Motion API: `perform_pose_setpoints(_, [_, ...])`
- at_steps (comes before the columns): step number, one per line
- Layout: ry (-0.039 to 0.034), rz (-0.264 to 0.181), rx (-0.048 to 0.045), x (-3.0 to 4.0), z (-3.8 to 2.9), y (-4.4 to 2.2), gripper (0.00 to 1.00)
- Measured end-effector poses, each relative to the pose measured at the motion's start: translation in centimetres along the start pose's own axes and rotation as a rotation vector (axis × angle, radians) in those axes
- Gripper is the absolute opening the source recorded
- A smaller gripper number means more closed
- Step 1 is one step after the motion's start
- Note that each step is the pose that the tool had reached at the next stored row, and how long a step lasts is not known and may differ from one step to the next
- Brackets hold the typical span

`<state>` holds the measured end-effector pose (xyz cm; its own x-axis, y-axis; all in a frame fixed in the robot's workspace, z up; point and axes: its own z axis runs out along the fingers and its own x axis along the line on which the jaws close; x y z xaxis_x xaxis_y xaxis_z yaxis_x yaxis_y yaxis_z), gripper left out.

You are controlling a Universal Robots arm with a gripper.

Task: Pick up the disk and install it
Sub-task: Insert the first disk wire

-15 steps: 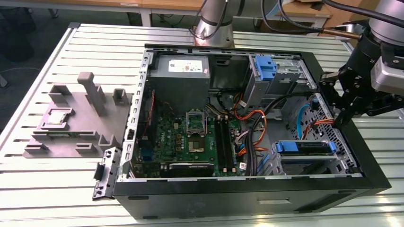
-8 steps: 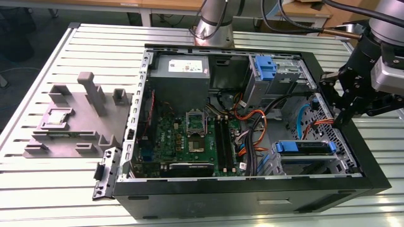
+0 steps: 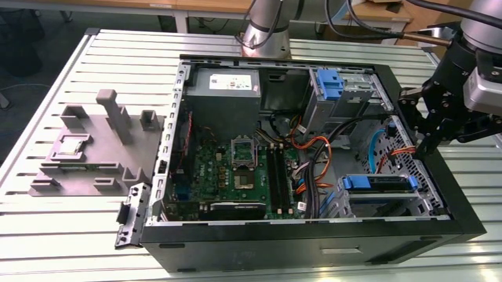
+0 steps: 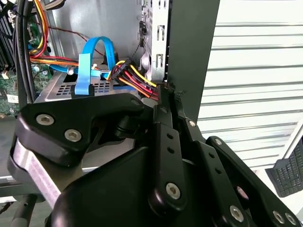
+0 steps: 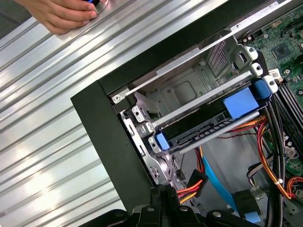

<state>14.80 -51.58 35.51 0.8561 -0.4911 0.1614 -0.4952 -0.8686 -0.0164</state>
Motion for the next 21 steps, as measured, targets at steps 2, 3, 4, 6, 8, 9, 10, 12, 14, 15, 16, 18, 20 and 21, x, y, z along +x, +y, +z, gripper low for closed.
perform_pose_setpoints(2, [0.0001,0.000,-0.0002,0.00,-0.01,0.00,0.17])
perform_pose_setpoints(3, [0.0002,0.000,-0.0003,0.00,-0.02,0.00,0.17])
perform_pose_setpoints(4, [0.0002,0.000,-0.0003,0.00,-0.02,0.00,0.17])
perform_pose_setpoints(6, [0.0003,-0.001,-0.0005,-0.01,-0.02,0.02,0.17])
perform_pose_setpoints(8, [0.0005,-0.001,-0.0009,-0.11,-0.05,0.09,0.17])
perform_pose_setpoints(9, [0.0005,-0.001,-0.0009,-0.22,-0.07,0.15,0.17])
perform_pose_setpoints(10, [0.0004,-0.001,-0.0007,-0.36,-0.09,0.23,0.17])
perform_pose_setpoints(12, [0.0005,0.002,-0.0010,-0.58,-0.12,0.37,0.17])
perform_pose_setpoints(14, [0.0010,0.026,-0.0051,-0.60,-0.11,0.38,0.17])
perform_pose_setpoints(15, [0.0014,0.044,-0.0083,-0.60,-0.12,0.37,0.17])
perform_pose_setpoints(16, [0.0018,0.062,-0.0114,-0.60,-0.12,0.38,0.17])
perform_pose_setpoints(18, [0.0024,0.097,-0.0172,-0.60,-0.12,0.38,0.17])
perform_pose_setpoints(20, [0.0030,0.134,-0.0233,-0.60,-0.12,0.38,0.17])
perform_pose_setpoints(21, [0.0033,0.152,-0.0263,-0.60,-0.11,0.38,0.17])
